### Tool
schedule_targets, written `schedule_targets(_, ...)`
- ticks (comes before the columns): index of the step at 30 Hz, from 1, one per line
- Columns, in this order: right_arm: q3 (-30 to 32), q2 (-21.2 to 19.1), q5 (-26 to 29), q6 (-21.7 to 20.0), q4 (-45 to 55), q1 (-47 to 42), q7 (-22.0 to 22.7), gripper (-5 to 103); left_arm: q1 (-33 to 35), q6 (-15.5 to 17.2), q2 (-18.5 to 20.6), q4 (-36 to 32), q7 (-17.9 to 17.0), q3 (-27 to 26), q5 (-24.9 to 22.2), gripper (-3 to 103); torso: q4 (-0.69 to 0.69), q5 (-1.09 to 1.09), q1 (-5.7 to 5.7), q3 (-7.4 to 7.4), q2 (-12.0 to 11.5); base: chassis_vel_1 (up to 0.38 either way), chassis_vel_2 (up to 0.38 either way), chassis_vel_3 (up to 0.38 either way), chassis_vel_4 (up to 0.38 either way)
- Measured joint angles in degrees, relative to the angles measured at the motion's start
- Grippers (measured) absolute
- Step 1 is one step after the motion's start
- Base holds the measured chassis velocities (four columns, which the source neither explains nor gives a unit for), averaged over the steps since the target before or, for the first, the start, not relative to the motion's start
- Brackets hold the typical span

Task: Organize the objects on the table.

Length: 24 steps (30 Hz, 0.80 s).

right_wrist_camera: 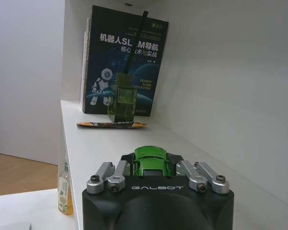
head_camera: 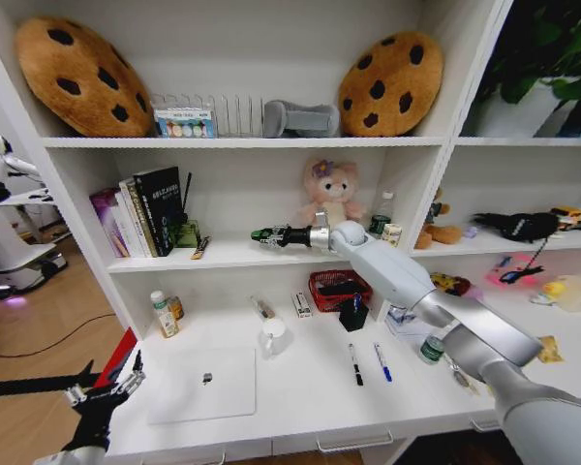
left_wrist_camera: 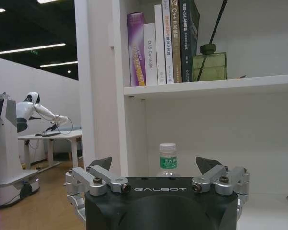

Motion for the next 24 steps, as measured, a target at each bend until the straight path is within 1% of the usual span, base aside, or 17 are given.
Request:
schedule_targets(2, 0.6, -1.5, 0.0, -1.0, 2.4, -0.9, 1.3, 36, 0.0, 0.0, 0.1, 0.1, 0.0, 0.0, -0.1, 99, -0.01, 0.00, 0.00, 0.00, 0.0, 0.000, 0.000, 0.000, 0.000)
schedule_targets(7, 0.9, -3.1, 0.4, -1.8, 5.0, -1.7, 2.4, 36, -0.3, 0.0, 0.3, 0.2, 0.0, 0.0, -0.3, 99, -0.01, 0.00, 0.00, 0.00, 0.0, 0.000, 0.000, 0.000, 0.000)
schedule_targets(11, 0.8, -3.4, 0.4, -1.9, 5.3, -2.1, 2.8, 36, -0.3, 0.0, 0.3, 0.1, 0.0, 0.0, -0.3, 99, 0.00, 0.00, 0.00, 0.00, 0.0, 0.000, 0.000, 0.000, 0.000)
schedule_targets(12, 0.6, -3.4, 0.4, -1.9, 5.2, -2.1, 3.4, 36, -0.3, 0.0, 0.3, 0.1, 0.0, 0.1, -0.3, 99, 0.00, 0.00, 0.00, 0.00, 0.0, 0.000, 0.000, 0.000, 0.000)
schedule_targets(13, 0.2, -3.3, 0.3, -2.1, 5.1, -2.2, 5.2, 36, -0.3, 0.0, 0.4, 0.1, 0.0, 0.1, -0.3, 99, 0.00, 0.00, 0.00, 0.00, 0.0, 0.000, 0.000, 0.000, 0.000)
schedule_targets(14, 0.2, -3.3, 0.3, -2.1, 5.1, -2.2, 5.2, 36, -0.3, 0.0, 0.4, 0.1, 0.0, 0.1, -0.3, 99, 0.00, 0.00, 0.00, 0.00, 0.0, 0.000, 0.000, 0.000, 0.000)
schedule_targets(16, -0.1, -3.0, 0.3, -2.7, 5.2, -2.1, 6.9, 36, -0.2, 0.0, 0.4, 0.0, 0.0, 0.0, -0.3, 99, 0.01, 0.00, 0.00, 0.00, 0.0, 0.000, 0.000, 0.000, 0.000)
schedule_targets(21, -0.7, -2.6, 0.3, -2.7, 5.4, -1.9, 8.2, 36, -0.1, -0.1, 0.4, -0.2, 0.1, -0.1, -0.3, 99, 0.01, 0.00, 0.00, 0.00, 0.0, 0.000, 0.000, 0.000, 0.000)
schedule_targets(22, -0.8, -2.6, 0.5, -2.7, 5.6, -1.9, 8.6, 33, -0.1, -0.2, 0.4, -0.2, 0.2, -0.1, -0.2, 99, 0.01, 0.00, 0.00, 0.00, 0.0, 0.000, 0.000, 0.000, 0.000)
schedule_targets(23, -0.8, -2.6, 0.5, -2.7, 5.6, -1.9, 8.6, 33, -0.1, -0.2, 0.4, -0.2, 0.2, -0.1, -0.2, 99, 0.01, 0.00, 0.00, 0.00, 0.0, 0.000, 0.000, 0.000, 0.000)
schedule_targets(24, -0.8, -2.6, 0.6, -2.7, 5.8, -1.8, 8.8, 37, -0.1, -0.2, 0.4, -0.2, 0.2, -0.1, -0.2, 99, 0.01, 0.00, 0.00, 0.00, 0.0, 0.000, 0.000, 0.000, 0.000)
